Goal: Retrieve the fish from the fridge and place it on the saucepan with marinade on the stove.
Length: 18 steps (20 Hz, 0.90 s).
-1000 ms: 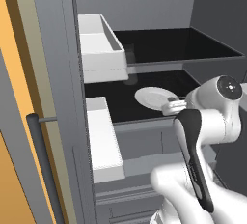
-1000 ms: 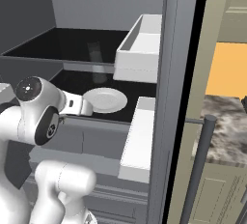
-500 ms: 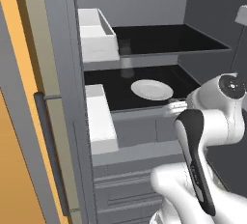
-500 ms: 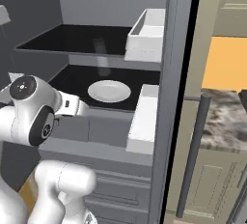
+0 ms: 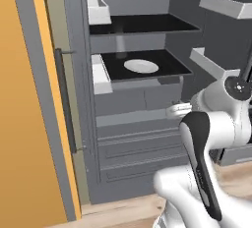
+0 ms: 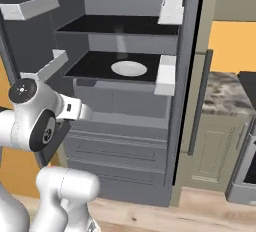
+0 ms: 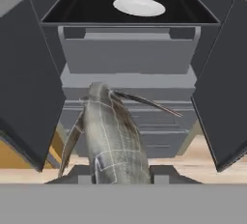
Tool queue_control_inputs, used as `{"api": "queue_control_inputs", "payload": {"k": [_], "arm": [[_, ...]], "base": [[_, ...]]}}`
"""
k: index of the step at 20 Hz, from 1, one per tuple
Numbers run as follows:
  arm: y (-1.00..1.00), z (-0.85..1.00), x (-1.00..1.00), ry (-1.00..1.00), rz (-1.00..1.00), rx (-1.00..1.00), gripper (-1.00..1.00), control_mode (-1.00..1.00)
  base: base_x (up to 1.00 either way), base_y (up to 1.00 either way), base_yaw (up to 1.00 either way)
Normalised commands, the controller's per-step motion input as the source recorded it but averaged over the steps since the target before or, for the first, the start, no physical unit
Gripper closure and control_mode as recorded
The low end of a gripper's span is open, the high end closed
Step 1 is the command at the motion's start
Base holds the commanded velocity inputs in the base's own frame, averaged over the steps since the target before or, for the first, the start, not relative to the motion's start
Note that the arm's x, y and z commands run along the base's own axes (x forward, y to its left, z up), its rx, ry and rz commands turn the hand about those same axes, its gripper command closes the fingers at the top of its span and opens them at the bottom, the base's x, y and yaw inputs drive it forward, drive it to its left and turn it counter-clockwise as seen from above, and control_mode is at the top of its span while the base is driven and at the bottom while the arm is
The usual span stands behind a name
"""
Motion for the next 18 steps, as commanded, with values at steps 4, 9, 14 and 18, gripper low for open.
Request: {"api": "queue_control_inputs", "payload": {"k": [4, 9, 14, 18], "arm": [[0.00, 0.00, 0.00, 0.00, 0.00, 0.00, 1.00, 1.00], [0.00, 0.00, 0.00, 0.00, 0.00, 0.00, 1.00, 1.00], [0.00, 0.00, 0.00, 0.00, 0.00, 0.00, 1.00, 1.00], [0.00, 0.00, 0.00, 0.00, 0.00, 0.00, 1.00, 1.00]], "base": [[-0.77, 0.39, -0.28], [-0.65, 0.02, -0.20], [-0.04, -0.86, -0.03], [0.05, -1.00, 0.00]]}}
